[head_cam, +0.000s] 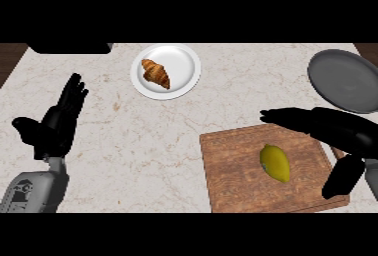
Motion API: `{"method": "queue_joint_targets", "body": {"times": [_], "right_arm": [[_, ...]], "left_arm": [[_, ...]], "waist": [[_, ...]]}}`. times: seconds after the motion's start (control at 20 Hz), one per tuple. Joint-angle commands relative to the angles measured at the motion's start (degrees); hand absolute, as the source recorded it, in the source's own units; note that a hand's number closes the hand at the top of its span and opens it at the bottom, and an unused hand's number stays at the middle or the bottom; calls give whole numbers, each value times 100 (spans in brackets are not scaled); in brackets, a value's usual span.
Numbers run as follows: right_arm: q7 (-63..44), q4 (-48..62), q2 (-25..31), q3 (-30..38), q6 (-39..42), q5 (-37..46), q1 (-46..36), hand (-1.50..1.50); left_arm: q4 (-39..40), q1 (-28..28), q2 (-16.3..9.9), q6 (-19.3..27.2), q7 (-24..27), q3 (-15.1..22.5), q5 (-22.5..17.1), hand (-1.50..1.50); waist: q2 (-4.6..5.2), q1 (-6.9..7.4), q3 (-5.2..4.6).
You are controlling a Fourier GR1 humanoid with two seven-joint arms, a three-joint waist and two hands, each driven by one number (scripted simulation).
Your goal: Pick the lemon from the cutting board and place it in the pan
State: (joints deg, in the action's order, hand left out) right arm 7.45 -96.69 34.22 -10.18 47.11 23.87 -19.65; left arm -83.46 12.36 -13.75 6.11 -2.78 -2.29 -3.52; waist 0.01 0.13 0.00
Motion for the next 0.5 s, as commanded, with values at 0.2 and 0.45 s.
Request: {"method": "queue_joint_targets", "body": {"times": [0.2, 0.45], "right_arm": [[-59, 48, -239, -404, -63, 1070, -115, -150], [146, 344, -321, -521, -97, 1680, -327, -150]], "left_arm": [[-108, 75, -68, -289, -220, -228, -195, 0], [48, 170, 133, -68, -151, -132, 123, 0]], "waist": [[-2, 9, -2], [2, 12, -1]]}}
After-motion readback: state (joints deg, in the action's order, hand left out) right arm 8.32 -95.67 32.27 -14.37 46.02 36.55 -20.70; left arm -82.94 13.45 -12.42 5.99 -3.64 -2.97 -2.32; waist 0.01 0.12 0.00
